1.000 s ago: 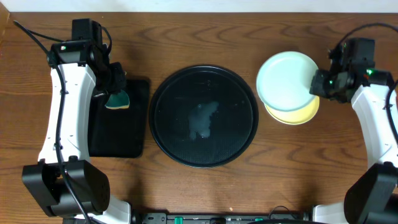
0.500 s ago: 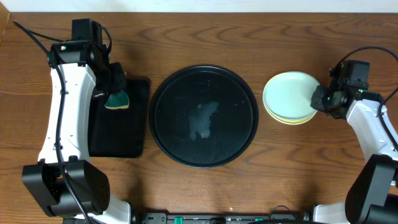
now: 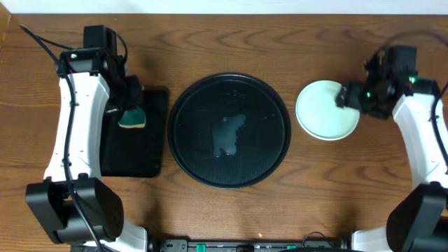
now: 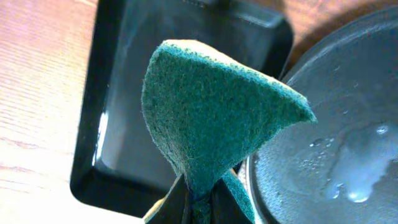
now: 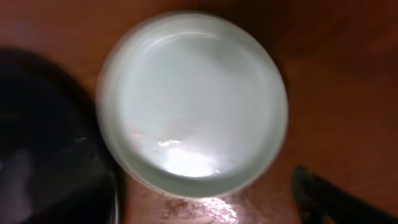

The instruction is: Clean dirty plates on tray and stack at the side

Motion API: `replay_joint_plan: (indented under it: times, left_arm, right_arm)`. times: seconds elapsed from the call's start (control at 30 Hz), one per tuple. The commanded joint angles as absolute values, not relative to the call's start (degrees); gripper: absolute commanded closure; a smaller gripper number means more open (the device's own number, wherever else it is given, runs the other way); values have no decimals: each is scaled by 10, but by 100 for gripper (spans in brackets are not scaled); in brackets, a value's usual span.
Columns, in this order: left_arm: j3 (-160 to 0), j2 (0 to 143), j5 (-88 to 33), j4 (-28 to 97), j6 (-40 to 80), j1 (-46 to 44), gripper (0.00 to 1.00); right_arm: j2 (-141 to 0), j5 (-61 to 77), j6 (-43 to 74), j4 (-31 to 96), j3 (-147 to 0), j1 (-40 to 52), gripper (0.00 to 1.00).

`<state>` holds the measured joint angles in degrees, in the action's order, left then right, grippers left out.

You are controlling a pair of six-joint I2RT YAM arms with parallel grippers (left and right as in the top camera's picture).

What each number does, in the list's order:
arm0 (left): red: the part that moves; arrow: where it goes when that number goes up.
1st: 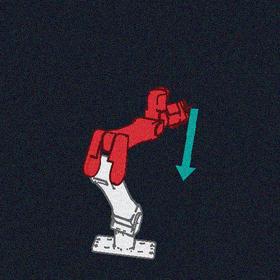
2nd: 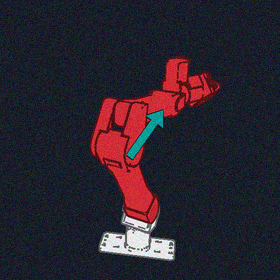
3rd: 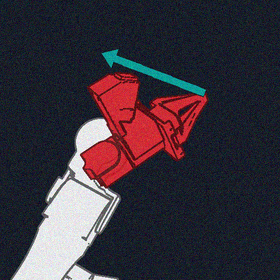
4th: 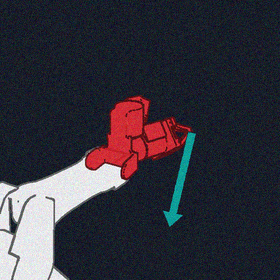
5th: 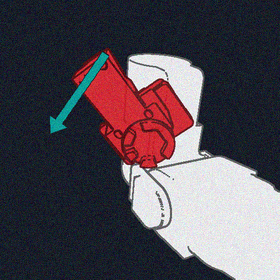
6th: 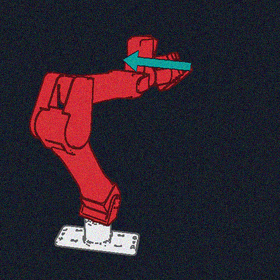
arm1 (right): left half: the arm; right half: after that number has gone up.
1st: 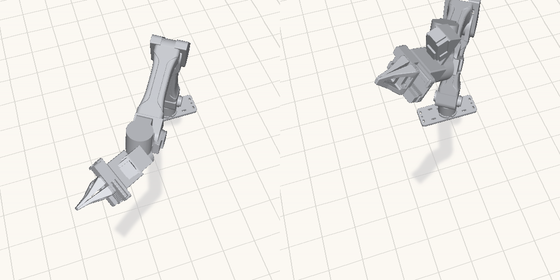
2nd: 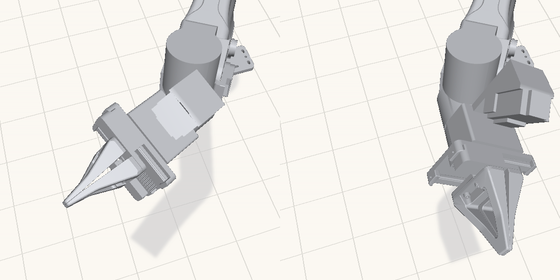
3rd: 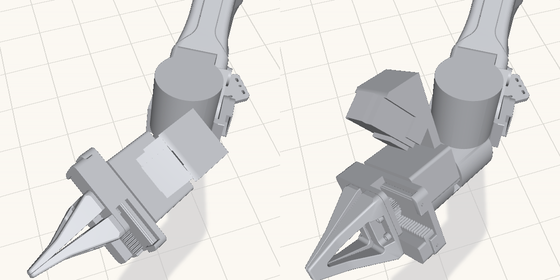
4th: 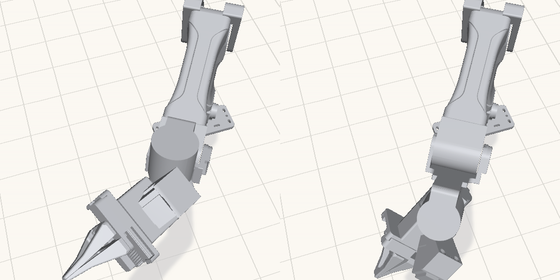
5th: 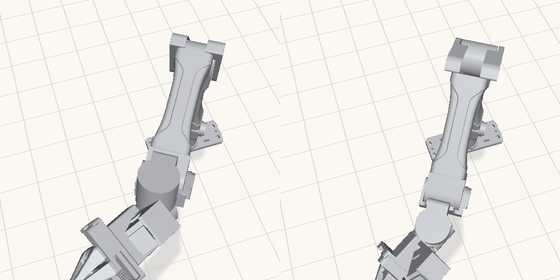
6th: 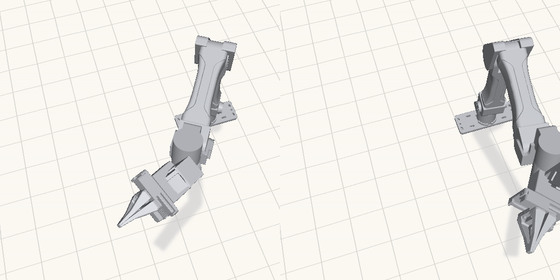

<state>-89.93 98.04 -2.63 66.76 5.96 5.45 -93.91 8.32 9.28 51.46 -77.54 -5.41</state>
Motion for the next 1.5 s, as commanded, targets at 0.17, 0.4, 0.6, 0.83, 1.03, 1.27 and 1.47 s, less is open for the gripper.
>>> replay_joint_plan:
  times: [0.17, 0.4, 0.6, 0.83, 1.03, 1.27, 1.47]
  left_arm:
    - [-786, 987, -15, 582, 38, 83, 93]
    - [-679, 988, -15, 453, 11, 86, 93]
    - [-614, 988, -15, 376, 16, 86, 78]
    - [-621, 986, -15, 390, 18, 86, 36]
    - [-677, 937, -15, 462, 51, 86, 35]
    - [-681, 858, -15, 464, 50, 86, 21]
    - [-681, 853, -15, 464, 50, 86, 21]
  right_arm:
    - [-940, 92, 72, 536, -844, 25, 1]
    - [-940, 93, 72, 546, -844, 31, 1]
    - [-940, 93, 72, 562, -844, 31, 1]
    - [-934, 93, 72, 564, -844, 31, 1]
    - [-878, 93, 72, 559, -848, 30, 1]
    - [-757, 88, 72, 546, -851, 30, 1]
    - [-650, 88, 72, 548, -851, 30, 1]
